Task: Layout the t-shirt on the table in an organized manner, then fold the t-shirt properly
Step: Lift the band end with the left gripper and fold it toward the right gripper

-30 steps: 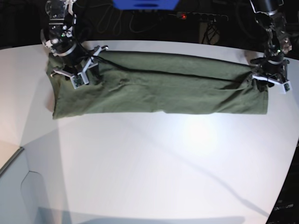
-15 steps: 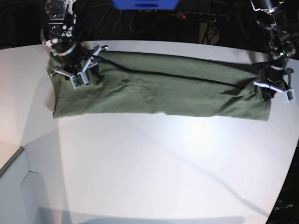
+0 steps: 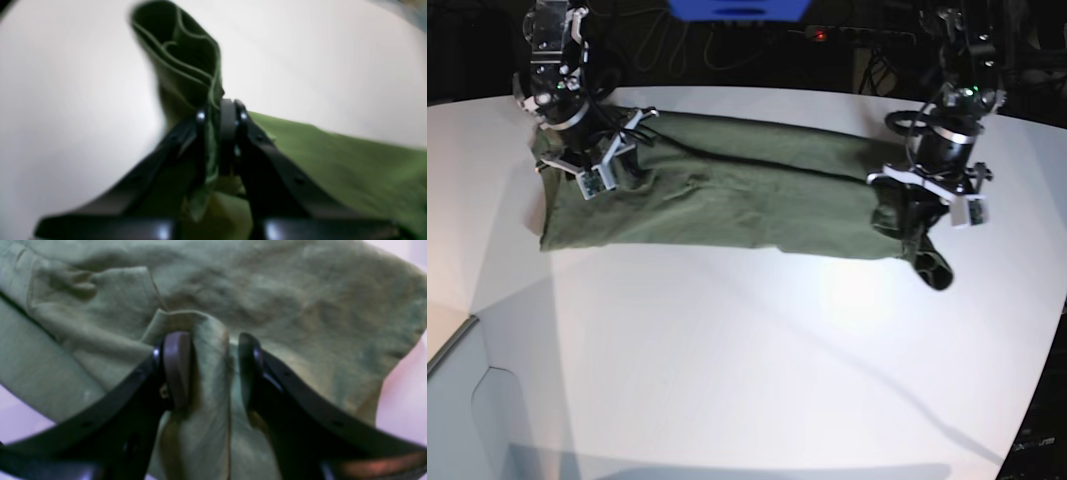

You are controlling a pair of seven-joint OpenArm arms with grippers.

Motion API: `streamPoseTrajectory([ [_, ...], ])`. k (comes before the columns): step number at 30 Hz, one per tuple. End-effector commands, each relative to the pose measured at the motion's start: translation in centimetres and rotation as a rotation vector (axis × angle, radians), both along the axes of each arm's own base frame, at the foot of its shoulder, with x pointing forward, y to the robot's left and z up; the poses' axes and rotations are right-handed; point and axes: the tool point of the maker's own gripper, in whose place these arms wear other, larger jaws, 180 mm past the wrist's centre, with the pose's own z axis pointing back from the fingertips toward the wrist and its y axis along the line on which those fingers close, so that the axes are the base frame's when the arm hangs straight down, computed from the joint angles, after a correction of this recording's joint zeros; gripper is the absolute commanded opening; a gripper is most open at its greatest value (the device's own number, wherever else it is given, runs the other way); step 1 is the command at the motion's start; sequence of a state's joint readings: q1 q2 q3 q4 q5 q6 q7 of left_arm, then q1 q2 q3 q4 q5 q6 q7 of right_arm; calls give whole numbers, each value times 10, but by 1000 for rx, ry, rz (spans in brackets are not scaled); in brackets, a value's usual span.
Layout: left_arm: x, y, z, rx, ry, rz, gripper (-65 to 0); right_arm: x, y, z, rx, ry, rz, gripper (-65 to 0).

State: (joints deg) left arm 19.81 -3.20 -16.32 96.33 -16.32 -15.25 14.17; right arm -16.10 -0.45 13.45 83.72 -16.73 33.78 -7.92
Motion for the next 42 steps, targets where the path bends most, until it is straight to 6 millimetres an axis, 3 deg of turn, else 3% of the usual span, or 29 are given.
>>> streamPoseTrajectory([
  [1, 4, -16, 8, -16, -34, -38, -648, 7, 0, 9, 8, -40, 4, -413],
  [7, -12, -106, -20, -102, 48, -251, -648, 7, 0, 9, 8, -40, 4, -413],
  [12, -23, -148, -35, -134, 96, -359, -648, 8, -1, 11, 5, -44, 4, -411],
  [19, -32, -180, -57, -150, 159, -444, -649, 7, -2, 11, 3, -44, 0, -408],
  [23, -25, -199, -47, -178, 132, -462, -649, 7, -2, 11, 3, -43, 0, -409],
  [29, -17, -202, -41, -176, 115, -470, -647, 13, -7, 27, -12, -89, -11, -409],
  [36, -19, -206, -62, -182, 172, -465, -644, 21, -34, 45, -35, -143, -99, -408],
  [38, -21, -207, -66, -183, 186, -465, -608, 21, -38, 48, -37, -149, -113, -408],
  [42, -27, -218, -66, -194, 191, -495, -430, 19, -50, 53, -52, -161, -149, -396],
])
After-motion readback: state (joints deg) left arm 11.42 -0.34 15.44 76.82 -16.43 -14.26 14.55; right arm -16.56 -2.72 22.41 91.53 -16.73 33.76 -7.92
